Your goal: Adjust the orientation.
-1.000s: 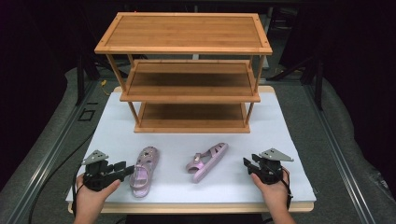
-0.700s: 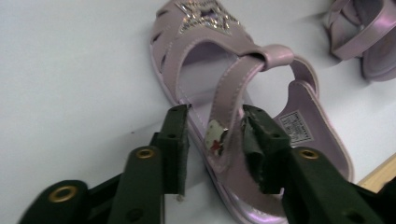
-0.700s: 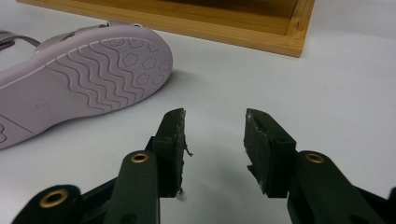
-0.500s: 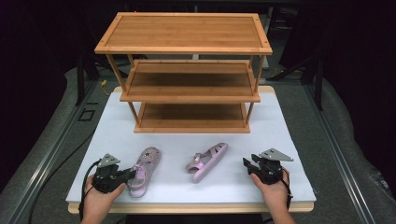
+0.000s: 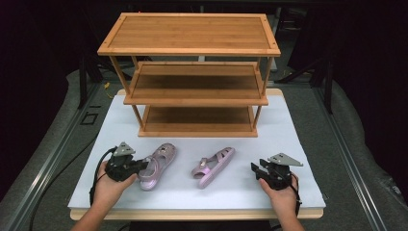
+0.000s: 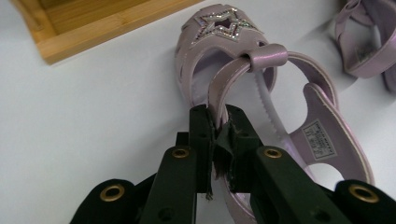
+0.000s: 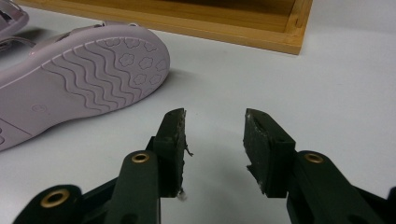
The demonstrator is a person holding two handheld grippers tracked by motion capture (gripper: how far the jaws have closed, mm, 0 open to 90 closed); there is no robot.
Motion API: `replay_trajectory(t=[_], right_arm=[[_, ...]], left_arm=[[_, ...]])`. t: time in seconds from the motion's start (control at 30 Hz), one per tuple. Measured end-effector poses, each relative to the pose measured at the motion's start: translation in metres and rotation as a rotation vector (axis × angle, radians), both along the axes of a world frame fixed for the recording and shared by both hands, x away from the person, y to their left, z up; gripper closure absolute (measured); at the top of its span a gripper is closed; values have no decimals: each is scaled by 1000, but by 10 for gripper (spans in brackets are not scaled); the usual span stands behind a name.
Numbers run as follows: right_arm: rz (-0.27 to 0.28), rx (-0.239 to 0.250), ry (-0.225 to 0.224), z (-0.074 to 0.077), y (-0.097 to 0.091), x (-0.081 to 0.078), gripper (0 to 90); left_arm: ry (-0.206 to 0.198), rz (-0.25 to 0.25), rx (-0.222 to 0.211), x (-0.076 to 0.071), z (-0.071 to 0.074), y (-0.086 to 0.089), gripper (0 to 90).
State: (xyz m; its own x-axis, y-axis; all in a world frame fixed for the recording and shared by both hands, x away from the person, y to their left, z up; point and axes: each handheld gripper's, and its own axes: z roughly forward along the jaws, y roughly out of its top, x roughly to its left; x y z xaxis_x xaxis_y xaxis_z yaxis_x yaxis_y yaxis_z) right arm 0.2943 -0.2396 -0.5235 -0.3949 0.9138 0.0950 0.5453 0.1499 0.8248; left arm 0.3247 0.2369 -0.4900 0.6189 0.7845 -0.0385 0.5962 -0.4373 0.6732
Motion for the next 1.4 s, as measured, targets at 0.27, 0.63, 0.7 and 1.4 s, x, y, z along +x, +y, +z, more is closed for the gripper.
replay_trajectory(t=[0.27,0.63,0.7,1.4], right_arm=[[3,-6,7,1,-1,0,586],[6,-2,7,-1,1,0,581],[5,-3,7,-1,1,1,581],[8,1,5,-1,1,0,582]], left_arm=[[98,-33,87,16,-1,8,798],[301,25,186,32,9,2,656],[330,18,219,36,10,-1,651],[487,-19,371,55,0,-21,808]])
